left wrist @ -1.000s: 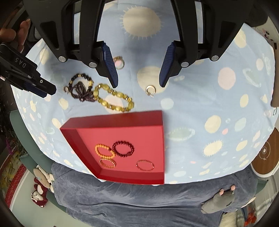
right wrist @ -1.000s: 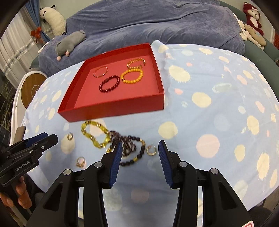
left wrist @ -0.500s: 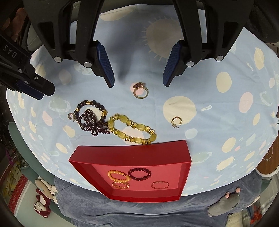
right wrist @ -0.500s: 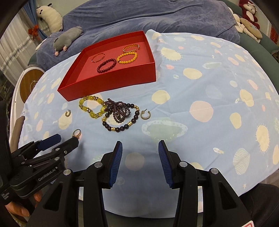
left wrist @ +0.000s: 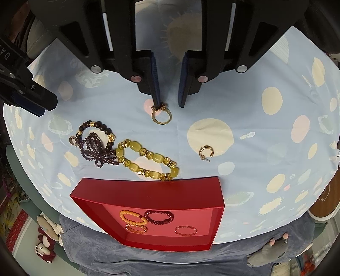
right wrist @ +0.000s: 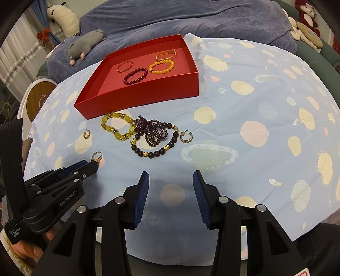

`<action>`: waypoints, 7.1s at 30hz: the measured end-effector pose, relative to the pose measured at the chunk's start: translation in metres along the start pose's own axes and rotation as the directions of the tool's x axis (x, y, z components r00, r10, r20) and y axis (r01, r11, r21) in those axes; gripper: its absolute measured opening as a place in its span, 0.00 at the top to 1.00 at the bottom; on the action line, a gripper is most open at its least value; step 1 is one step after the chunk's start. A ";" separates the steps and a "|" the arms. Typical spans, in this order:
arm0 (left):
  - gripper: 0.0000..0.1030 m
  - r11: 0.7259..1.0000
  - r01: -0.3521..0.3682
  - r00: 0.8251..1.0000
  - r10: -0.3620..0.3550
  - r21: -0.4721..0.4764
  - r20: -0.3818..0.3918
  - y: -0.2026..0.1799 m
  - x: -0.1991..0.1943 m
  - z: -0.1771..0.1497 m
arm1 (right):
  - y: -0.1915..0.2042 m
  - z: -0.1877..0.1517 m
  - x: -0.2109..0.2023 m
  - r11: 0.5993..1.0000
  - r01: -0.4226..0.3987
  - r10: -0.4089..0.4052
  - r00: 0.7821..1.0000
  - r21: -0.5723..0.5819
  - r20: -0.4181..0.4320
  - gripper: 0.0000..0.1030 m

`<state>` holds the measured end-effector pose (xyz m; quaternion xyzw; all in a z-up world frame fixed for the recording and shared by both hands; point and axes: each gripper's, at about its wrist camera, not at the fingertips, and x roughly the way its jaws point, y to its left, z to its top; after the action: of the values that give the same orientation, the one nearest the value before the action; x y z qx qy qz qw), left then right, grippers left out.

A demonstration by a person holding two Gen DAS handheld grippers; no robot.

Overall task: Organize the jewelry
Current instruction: 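Grasp the gold stone ring with the left tool while the right grasps the purple bracelet, then carry the ring into the red box with the left tool while the right carries the purple bracelet, then open both tools to release the items and withdraw from the box, then lower the right tool onto the black-and-gold bead bracelet and close it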

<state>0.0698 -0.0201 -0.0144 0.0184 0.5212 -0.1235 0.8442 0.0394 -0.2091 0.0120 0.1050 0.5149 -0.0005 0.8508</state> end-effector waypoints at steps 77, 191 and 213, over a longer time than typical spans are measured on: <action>0.86 0.990 0.122 0.978 -0.133 0.076 0.158 -0.005 -0.044 0.159 | 0.024 0.175 -0.001 0.980 -0.197 0.200 0.968 -0.032 0.150 0.95; 0.46 0.994 -0.093 0.993 0.097 -0.062 0.064 0.048 -0.038 -0.035 | -0.014 -0.030 0.017 0.997 0.067 -0.066 0.997 0.030 -0.035 0.89; 0.49 0.992 -0.067 0.998 0.067 -0.104 -0.003 -0.024 0.028 0.065 | -0.027 -0.040 0.013 0.998 -0.014 0.016 0.999 0.061 -0.034 0.93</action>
<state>0.1333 -0.0587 -0.0076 -0.0082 0.5258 -0.0676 0.8479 0.0077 -0.2269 -0.0217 0.1345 0.5283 -0.0079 0.8383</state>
